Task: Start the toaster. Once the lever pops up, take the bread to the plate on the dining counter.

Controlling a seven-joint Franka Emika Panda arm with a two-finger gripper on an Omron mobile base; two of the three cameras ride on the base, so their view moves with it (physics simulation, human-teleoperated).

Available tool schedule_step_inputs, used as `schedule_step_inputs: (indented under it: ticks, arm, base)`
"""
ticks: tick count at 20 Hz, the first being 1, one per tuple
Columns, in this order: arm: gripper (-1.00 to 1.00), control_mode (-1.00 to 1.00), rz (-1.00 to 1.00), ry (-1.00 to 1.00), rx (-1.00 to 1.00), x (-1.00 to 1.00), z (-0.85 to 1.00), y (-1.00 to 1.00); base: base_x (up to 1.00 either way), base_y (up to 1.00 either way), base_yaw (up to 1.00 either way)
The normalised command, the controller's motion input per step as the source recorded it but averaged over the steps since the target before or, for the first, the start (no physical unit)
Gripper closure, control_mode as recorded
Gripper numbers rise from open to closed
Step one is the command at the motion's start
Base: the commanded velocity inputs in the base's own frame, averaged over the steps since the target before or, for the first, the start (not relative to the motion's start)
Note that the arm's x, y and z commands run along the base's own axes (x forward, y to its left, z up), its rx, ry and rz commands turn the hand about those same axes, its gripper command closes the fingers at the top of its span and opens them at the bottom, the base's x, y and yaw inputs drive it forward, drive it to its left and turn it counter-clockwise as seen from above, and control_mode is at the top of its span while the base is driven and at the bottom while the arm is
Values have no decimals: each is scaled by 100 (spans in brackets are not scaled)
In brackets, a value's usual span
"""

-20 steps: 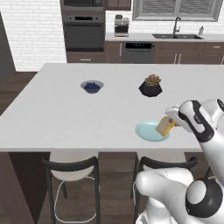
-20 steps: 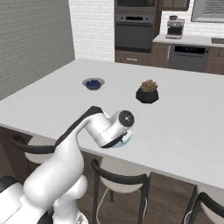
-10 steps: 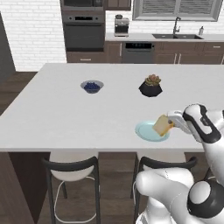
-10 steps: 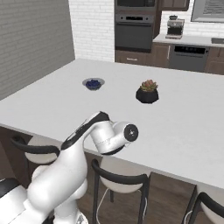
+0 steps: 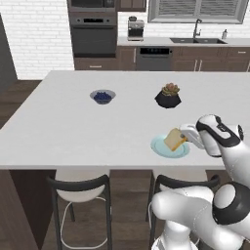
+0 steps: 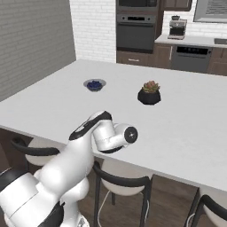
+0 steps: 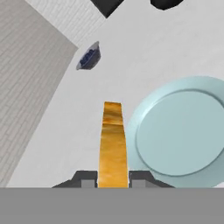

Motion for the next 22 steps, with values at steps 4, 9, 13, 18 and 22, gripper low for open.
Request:
schedule_step_inputs:
  ticks: [4,9,13,18,22]
  arm:
    - [100,-100,0,0,0,5,-15,0]
    - [100,-100,0,1,0,0,-18,0]
    - [100,-100,0,0,0,11,-14,0]
    - [-100,-100,-2,1,0,31,-14,0]
    - [-100,-100,-4,2,0,34,-8,0]
  base:
    - [0,0,0]
    - [0,0,0]
    - [0,0,0]
    - [0,0,0]
    - [0,0,0]
